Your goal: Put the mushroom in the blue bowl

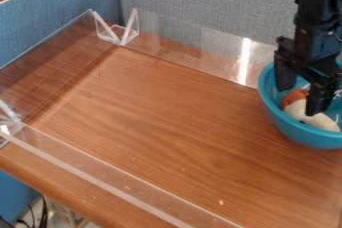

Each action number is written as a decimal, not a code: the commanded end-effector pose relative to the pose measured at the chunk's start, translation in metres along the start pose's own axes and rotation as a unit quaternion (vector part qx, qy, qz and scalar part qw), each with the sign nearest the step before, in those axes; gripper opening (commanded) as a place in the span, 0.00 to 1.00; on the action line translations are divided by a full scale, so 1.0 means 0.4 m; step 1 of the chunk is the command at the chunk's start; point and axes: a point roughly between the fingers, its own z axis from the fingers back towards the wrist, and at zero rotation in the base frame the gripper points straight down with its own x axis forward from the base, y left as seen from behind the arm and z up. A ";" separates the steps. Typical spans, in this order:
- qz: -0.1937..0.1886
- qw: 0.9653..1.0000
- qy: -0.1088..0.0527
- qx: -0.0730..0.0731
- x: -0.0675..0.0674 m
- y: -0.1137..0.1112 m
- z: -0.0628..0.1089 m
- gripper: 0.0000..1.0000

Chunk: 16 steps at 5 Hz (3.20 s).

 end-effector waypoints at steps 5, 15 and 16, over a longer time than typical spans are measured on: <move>0.108 0.994 -0.002 0.029 -0.018 -0.013 0.060 1.00; 0.068 0.997 -0.004 0.034 -0.038 0.067 -0.018 0.00; 0.050 0.998 -0.007 0.031 -0.064 0.108 -0.023 0.00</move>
